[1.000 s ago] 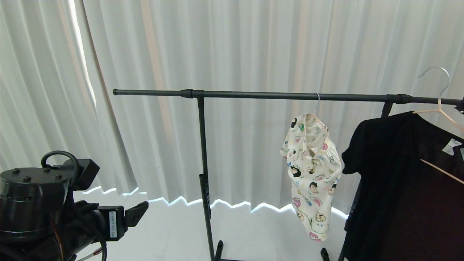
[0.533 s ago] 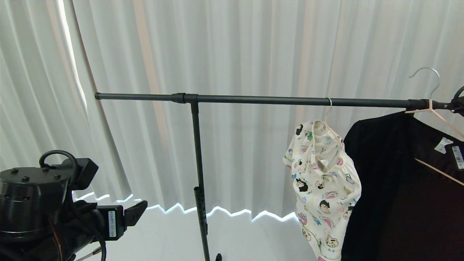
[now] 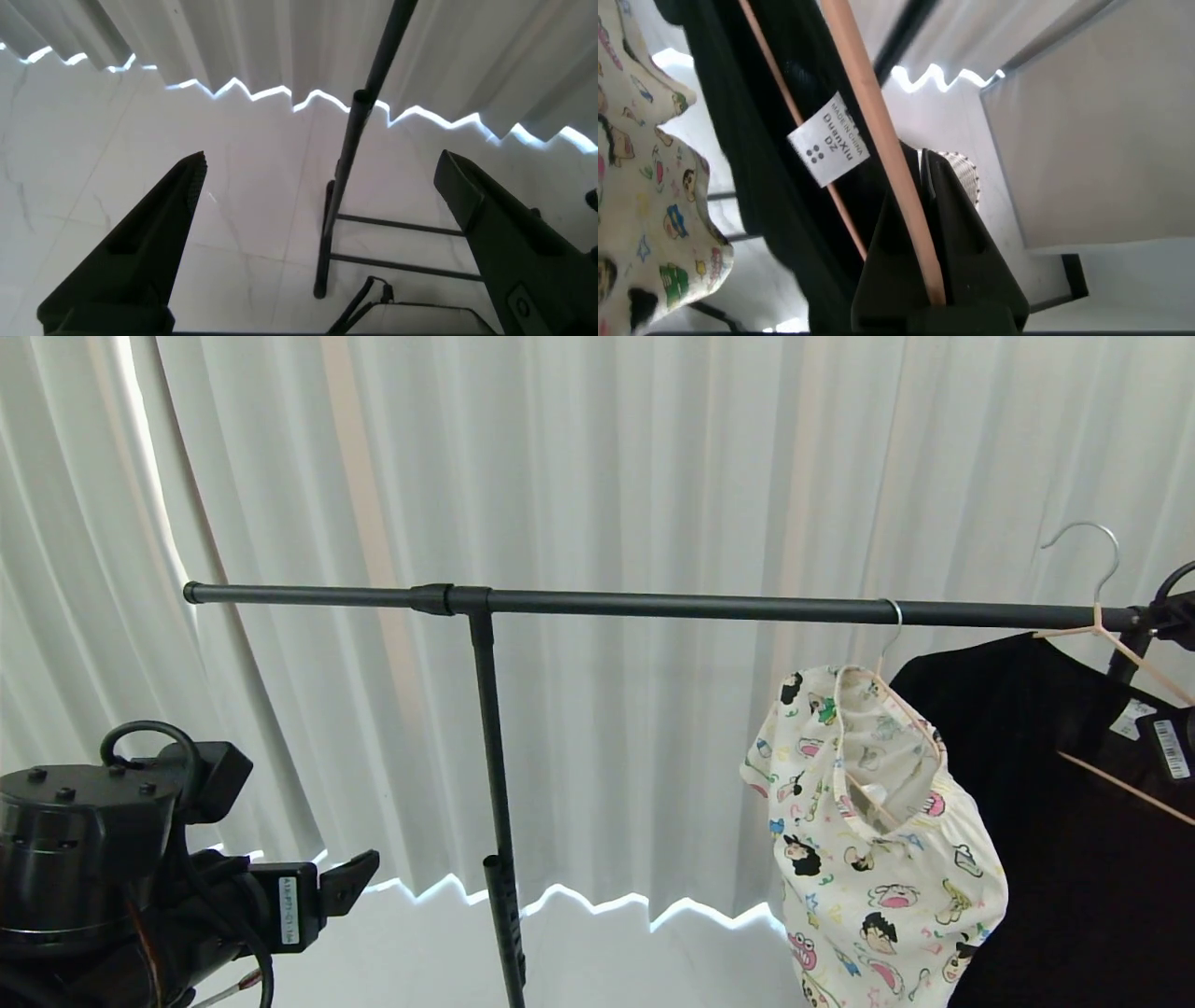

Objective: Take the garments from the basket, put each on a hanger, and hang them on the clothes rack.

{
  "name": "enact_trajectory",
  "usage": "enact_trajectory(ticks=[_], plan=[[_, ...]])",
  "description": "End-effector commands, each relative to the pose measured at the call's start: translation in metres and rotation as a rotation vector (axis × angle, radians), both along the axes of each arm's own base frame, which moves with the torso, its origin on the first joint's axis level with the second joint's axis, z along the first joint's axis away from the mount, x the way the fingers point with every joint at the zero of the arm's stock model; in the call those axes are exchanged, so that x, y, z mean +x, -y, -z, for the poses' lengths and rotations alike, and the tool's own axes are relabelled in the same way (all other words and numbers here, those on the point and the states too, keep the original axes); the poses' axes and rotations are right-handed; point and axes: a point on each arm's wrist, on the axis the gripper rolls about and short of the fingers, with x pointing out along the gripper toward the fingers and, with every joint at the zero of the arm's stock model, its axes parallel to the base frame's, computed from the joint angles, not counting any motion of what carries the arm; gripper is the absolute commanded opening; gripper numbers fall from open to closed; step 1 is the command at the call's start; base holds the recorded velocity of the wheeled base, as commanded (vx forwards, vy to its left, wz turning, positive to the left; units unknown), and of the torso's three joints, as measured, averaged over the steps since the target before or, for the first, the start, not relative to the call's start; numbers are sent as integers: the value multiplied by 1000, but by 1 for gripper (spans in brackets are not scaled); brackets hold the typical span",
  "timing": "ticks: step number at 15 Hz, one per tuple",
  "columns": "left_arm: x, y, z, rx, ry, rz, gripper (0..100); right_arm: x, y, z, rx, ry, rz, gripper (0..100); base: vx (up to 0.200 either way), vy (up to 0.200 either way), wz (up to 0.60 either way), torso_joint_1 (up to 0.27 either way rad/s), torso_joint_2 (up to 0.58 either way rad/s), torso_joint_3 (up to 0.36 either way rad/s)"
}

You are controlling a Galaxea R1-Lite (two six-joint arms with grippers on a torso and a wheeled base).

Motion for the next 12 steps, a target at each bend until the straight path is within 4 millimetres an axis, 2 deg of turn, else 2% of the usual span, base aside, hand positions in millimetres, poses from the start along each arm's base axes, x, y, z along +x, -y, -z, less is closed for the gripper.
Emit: enact_trajectory(ticks=[1, 4, 6, 9, 10, 12], plan=[[-2, 0, -2, -4, 10, 2, 100, 6, -1, 4, 2, -14, -5, 0, 0, 0, 0, 0, 0, 0], [-5, -2, -2, 16, 17, 15, 100, 19, -7, 15, 5, -49, -24, 0, 0, 0, 0, 0, 0, 0], [-9, -3, 3, 79, -2, 53, 100, 38, -12, 29, 13, -74, -27, 0, 0, 0, 0, 0, 0, 0], [-15, -1, 5, 121, -1, 110, 100, 48, -23, 47, 15, -128, -53, 0, 0, 0, 0, 0, 0, 0], [-16, 0, 5, 121, 2, 120, 100, 55, -24, 48, 22, -112, -46, 0, 0, 0, 0, 0, 0, 0], [-15, 1, 5, 126, -2, 125, 100, 56, -24, 51, 23, -115, -42, 0, 0, 0, 0, 0, 0, 0]])
